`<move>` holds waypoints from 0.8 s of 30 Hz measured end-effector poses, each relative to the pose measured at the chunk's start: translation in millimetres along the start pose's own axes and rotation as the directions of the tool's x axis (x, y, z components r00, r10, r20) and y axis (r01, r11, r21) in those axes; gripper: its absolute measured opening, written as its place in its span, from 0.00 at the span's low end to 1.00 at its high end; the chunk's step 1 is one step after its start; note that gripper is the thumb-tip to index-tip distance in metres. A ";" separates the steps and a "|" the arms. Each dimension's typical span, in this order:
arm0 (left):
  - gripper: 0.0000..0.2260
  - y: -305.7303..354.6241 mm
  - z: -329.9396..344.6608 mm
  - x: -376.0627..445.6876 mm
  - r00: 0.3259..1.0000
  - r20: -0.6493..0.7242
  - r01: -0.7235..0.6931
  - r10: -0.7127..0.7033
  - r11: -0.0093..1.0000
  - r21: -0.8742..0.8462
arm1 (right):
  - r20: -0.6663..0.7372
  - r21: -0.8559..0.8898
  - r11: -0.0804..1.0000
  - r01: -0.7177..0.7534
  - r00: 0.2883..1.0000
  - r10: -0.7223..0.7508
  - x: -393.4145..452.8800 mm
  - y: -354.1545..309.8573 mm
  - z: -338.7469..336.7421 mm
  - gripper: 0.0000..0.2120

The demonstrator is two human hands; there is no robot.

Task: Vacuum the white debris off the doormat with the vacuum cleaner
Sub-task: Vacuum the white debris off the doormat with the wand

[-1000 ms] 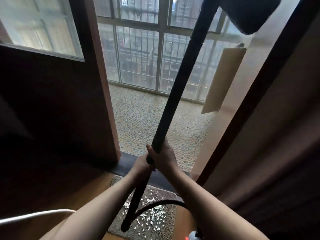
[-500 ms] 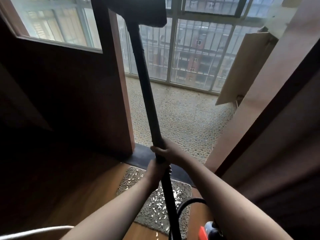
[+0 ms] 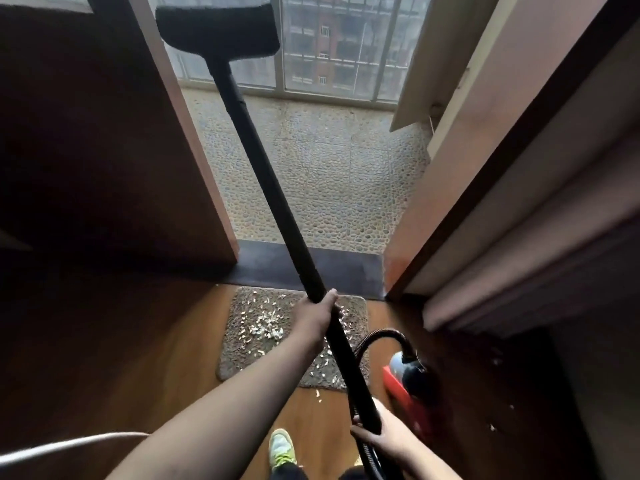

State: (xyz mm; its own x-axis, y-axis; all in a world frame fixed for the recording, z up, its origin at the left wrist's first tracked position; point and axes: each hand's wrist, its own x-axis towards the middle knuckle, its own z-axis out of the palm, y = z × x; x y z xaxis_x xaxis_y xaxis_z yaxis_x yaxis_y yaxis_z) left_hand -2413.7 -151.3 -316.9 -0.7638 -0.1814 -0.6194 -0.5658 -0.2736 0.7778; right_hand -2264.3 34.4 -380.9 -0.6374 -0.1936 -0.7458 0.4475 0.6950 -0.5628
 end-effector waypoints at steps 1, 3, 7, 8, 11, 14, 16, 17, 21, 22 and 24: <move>0.09 -1.7 2.3 1.8 1.000 0.000 0.015 -0.015 1.000 -0.008 | -0.011 -0.012 0.999 -0.034 0.999 0.033 -3.0 8.0 4.4 0.23; 0.10 -8.7 6.9 4.9 0.999 0.001 0.048 -0.048 0.999 -0.020 | -0.040 -0.017 0.995 -0.100 0.994 0.100 -14.0 16.0 6.3 0.12; 0.08 -27.7 21.4 4.0 0.994 0.021 0.104 -0.104 0.994 -0.020 | -0.064 -0.039 0.986 -0.161 0.985 0.158 -30.8 36.4 -6.7 0.08; 0.08 -32.2 26.6 3.2 0.993 0.021 0.119 -0.118 0.993 -0.021 | -0.072 -0.040 0.983 -0.177 0.982 0.174 -33.7 45.4 -11.3 0.09; 0.09 -49.6 42.3 2.4 0.985 0.008 0.175 -0.174 0.985 -0.006 | -0.082 -0.063 0.980 -0.191 0.979 0.186 -45.5 70.8 -26.5 0.12; 0.07 -65.4 54.8 -1.7 0.978 -0.001 0.207 -0.207 0.978 -0.003 | -0.095 -0.094 0.983 -0.160 0.984 0.152 -60.1 80.6 -46.9 0.14; 0.06 -72.2 61.8 -3.8 0.975 0.002 0.221 -0.221 0.975 -0.001 | -0.089 -0.069 0.984 -0.164 0.983 0.158 -64.2 88.6 -59.2 0.11; 0.07 -74.9 64.9 -4.5 0.974 -0.001 0.228 -0.228 0.974 0.007 | -0.087 -0.054 0.984 -0.171 0.982 0.166 -65.0 92.5 -63.9 0.10; 0.12 -87.5 75.0 -3.0 0.971 -0.030 0.239 -0.238 0.971 0.006 | -0.066 -0.052 0.988 -0.144 0.988 0.141 -63.3 100.6 -78.6 0.08; 0.11 -91.3 77.5 -2.5 0.969 -0.033 0.246 -0.245 0.969 0.007 | -0.056 -0.060 0.989 -0.138 0.989 0.134 -61.7 102.0 -81.2 0.08; 0.10 -97.7 82.7 -1.5 0.966 -0.040 0.257 -0.256 0.966 0.017 | -0.037 -0.077 0.988 -0.132 0.991 0.130 -59.2 104.7 -86.1 0.07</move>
State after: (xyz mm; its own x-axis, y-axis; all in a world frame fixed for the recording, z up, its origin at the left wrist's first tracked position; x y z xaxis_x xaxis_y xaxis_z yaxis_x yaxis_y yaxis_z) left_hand -2383.0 -46.2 -383.1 -0.5801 -0.1428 -0.8019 -0.7486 -0.2945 0.5940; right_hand -2233.7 178.3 -365.1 -0.5969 -0.0757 -0.7987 0.4784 0.7656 -0.4301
